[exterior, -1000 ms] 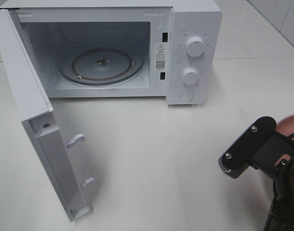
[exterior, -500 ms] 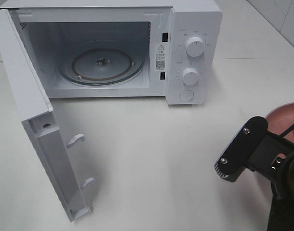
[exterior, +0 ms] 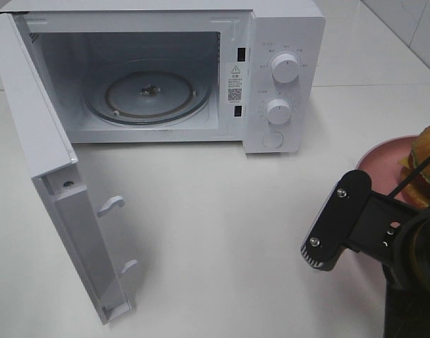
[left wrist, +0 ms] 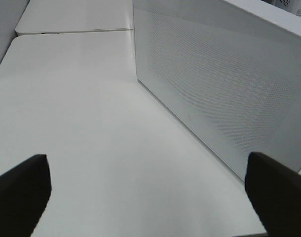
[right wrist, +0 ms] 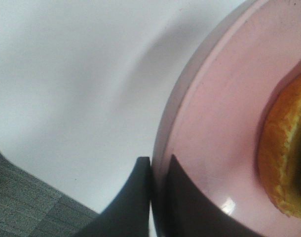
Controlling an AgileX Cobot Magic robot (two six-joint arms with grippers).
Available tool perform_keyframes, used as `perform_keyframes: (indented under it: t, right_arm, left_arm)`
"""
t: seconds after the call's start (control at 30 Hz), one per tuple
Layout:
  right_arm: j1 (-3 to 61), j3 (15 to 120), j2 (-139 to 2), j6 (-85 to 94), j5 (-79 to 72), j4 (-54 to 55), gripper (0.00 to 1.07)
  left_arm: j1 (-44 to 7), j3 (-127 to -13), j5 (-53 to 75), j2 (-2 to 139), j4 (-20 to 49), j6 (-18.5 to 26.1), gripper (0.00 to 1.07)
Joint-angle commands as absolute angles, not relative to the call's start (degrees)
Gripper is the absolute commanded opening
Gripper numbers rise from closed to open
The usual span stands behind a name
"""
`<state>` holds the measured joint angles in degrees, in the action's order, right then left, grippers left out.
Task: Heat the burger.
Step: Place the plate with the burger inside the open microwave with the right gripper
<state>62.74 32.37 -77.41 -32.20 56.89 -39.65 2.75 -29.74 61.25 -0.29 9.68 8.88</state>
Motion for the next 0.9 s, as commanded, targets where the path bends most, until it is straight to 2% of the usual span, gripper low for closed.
perform_keyframes:
  t: [0.03,0.9]
  right_arm:
    - [63.0,32.2,-77.3,-29.6,56.7,-43.5,0.00]
    - [63.0,32.5,-77.3,-20.1,47.4,-50.4,0.00]
  left_arm:
    - [2.9,-29.6,61.5,-1.3,10.0,8.6,1.00]
    - [2.9,-29.6,61.5,-1.3,10.0,8.6,1.00]
